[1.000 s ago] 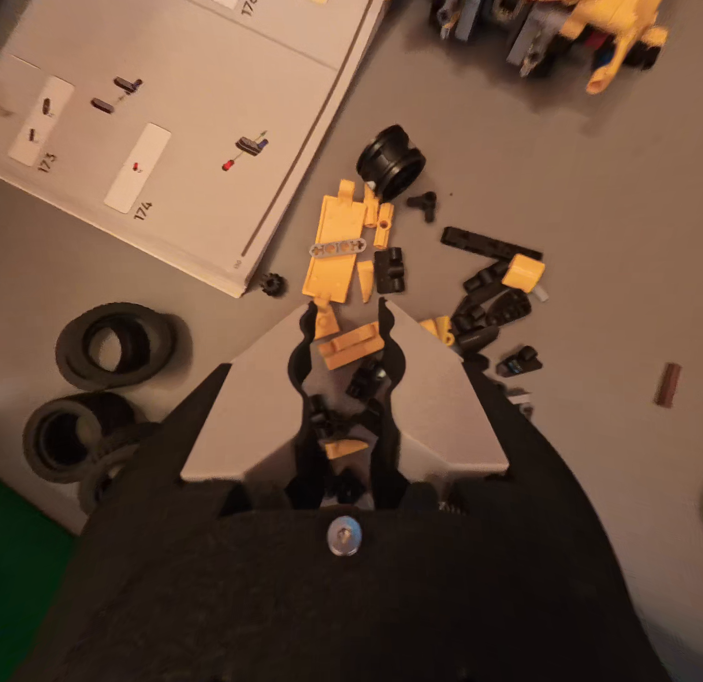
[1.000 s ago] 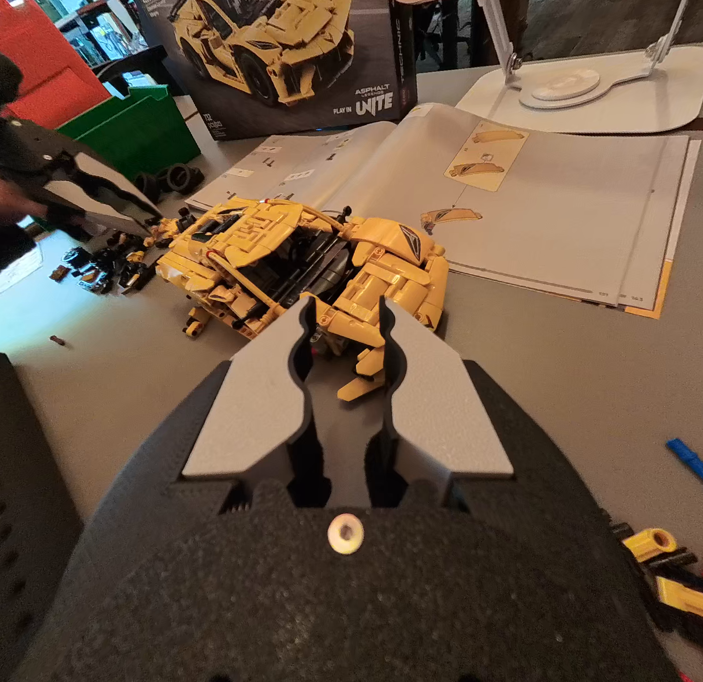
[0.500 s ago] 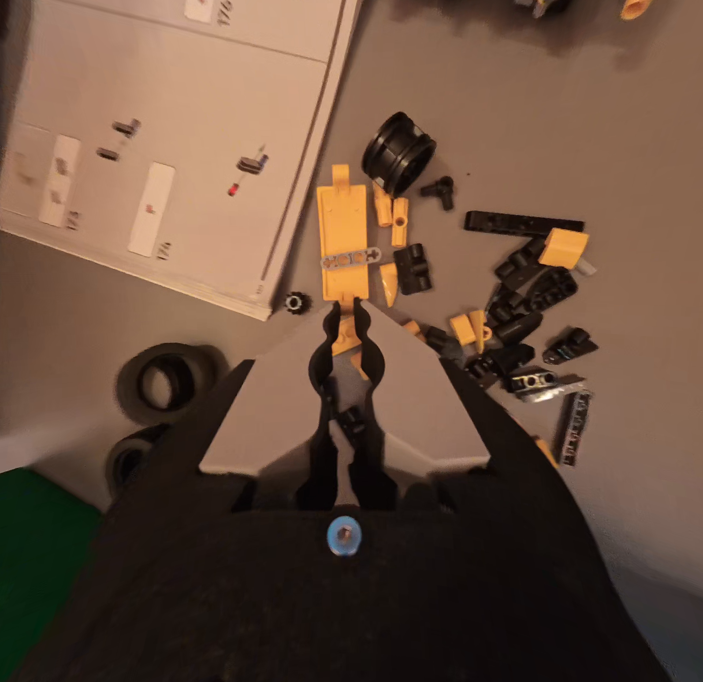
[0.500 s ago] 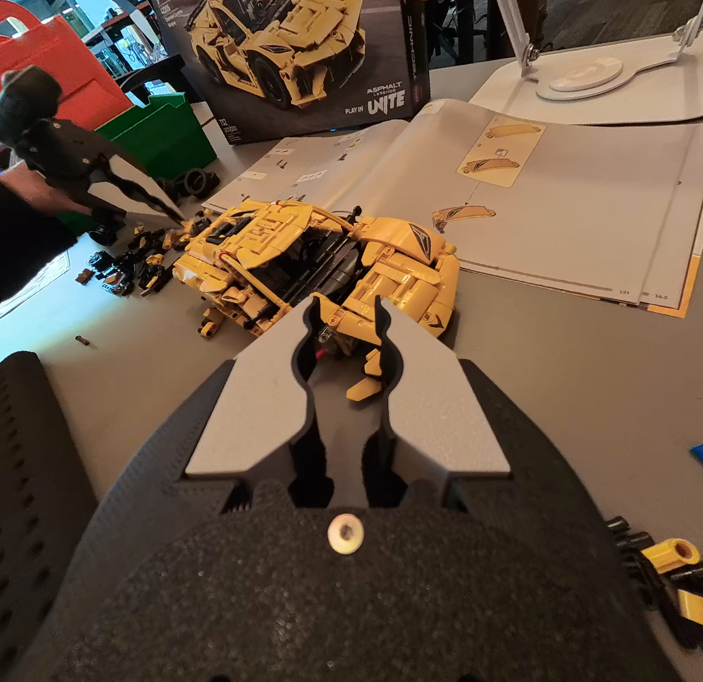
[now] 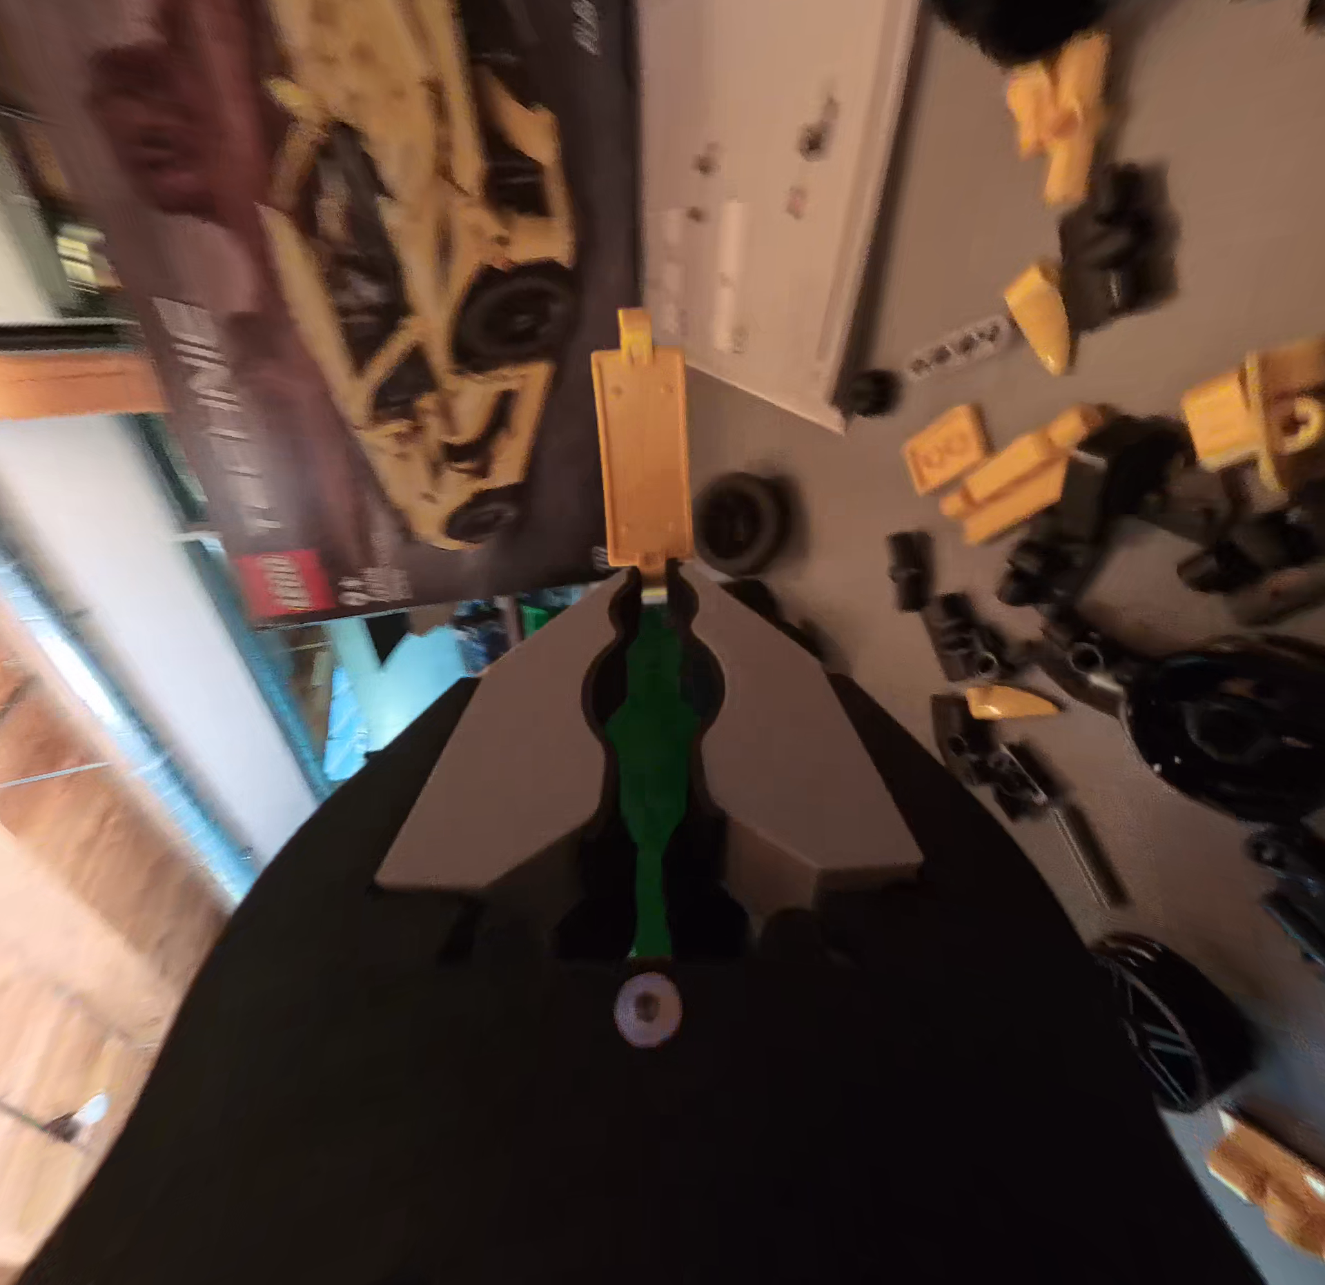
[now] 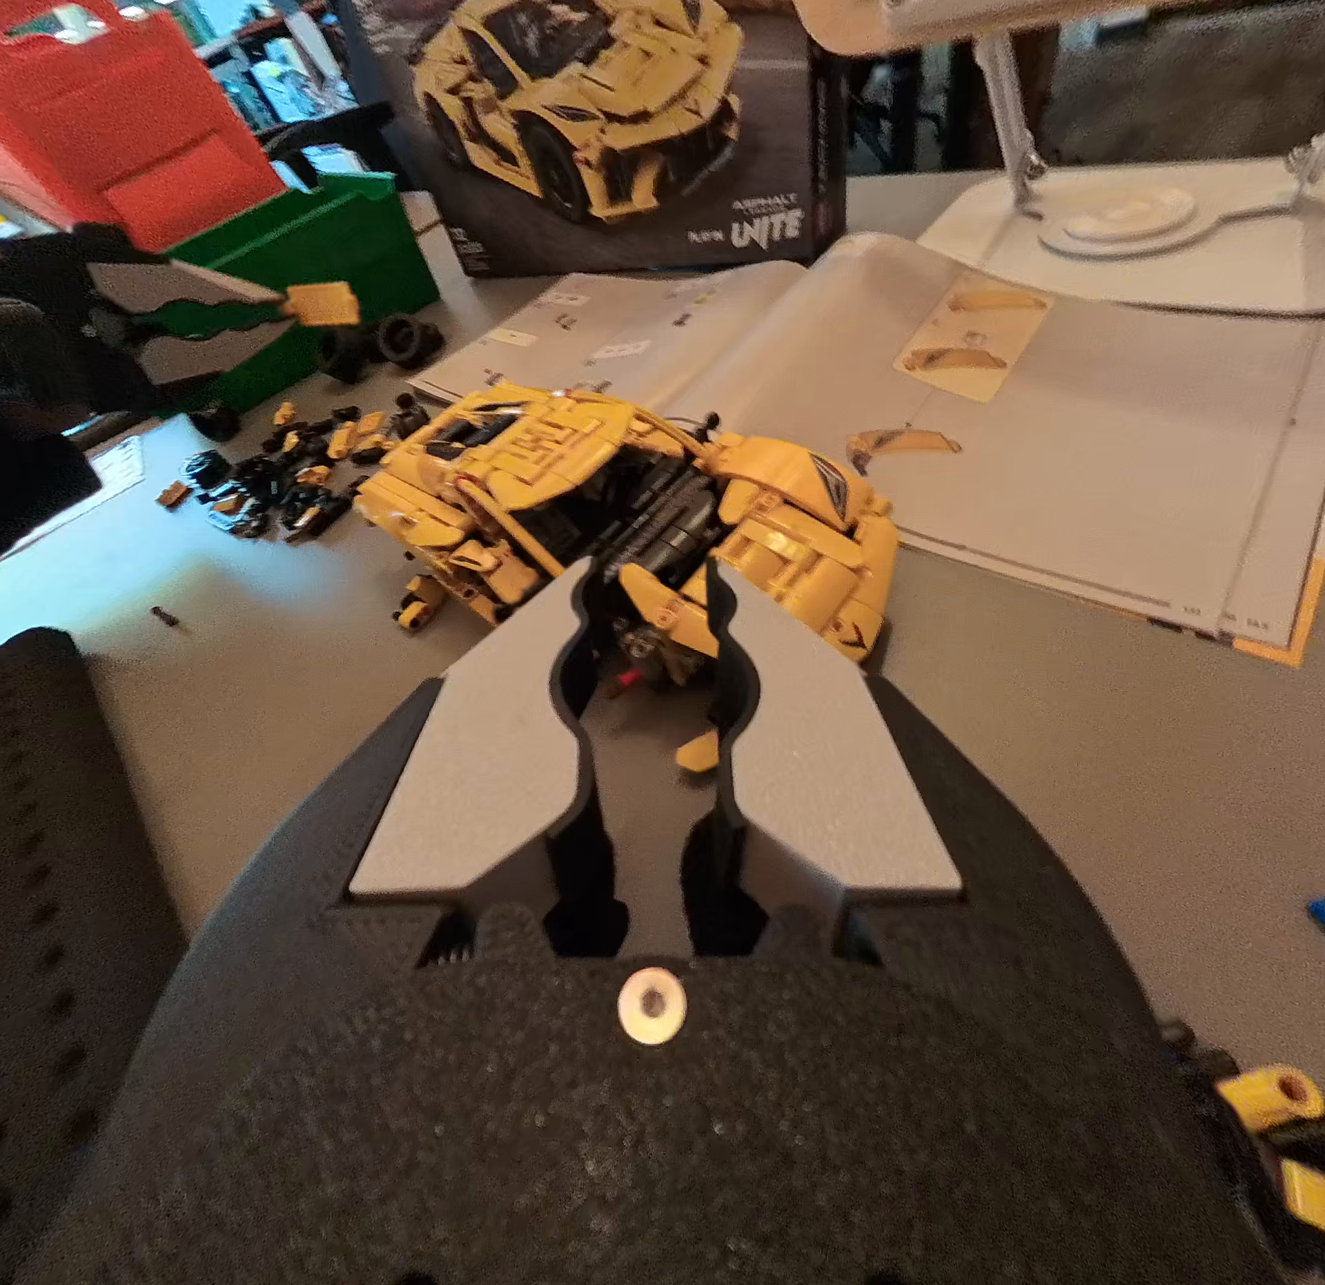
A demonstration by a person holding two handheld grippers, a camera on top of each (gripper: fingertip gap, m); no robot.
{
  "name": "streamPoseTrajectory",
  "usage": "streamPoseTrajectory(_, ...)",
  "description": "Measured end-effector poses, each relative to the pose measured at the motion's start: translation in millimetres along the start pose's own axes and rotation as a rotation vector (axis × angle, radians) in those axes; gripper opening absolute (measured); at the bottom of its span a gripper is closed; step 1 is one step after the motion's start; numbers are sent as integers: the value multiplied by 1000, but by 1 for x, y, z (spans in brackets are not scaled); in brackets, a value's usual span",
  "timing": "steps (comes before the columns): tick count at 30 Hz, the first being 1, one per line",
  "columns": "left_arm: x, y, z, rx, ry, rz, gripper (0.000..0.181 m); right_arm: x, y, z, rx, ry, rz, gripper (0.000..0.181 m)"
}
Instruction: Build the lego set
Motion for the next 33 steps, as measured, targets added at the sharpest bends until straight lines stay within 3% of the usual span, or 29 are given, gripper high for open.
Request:
streamPoseTrajectory(2,26,25,-13,98,29,89,6,8,2,-22,76,79,41,27)
streamPoseTrajectory(6,131,100,-17,227,4,352,6,30,1,-94,308,183,56,29)
streamPoseTrajectory(8,179,136,-13,285,-36,466,6,38,0,-106,253,280,33,29)
streamPoseTrajectory(10,209,159,-9,328,-68,530,6,42,-1,-106,195,328,20,28)
streamPoseTrajectory(14,235,174,7,287,-90,576,6,25,-4,-101,198,314,-92,27)
streamPoseTrajectory(19,243,178,27,281,-117,589,6,13,-7,-101,195,341,-113,18)
streamPoseTrajectory(21,245,179,36,265,-152,572,6,5,-11,-107,215,373,-162,2)
streamPoseTrajectory(24,244,182,43,216,-129,578,7,4,-11,-108,187,468,-163,1)
streamPoseTrajectory(27,238,192,54,-8,112,669,7,-7,-12,-105,145,673,-169,1)
streamPoseTrajectory(30,227,206,80,-473,382,699,9,-28,-17,-84,-3,934,-175,1)
streamPoseTrajectory(33,212,228,88,-1002,707,715,16,-65,-18,-101,161,1006,-240,2)
Point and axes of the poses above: each gripper's, where its closed fingertips meet, y back along the fingers, x out of its top, z = x × y across the jaws, the point moved 1 cm from there along y, back along the fingers, and after that the axes turned 12 degrees about -z, right-handed, at the moved point
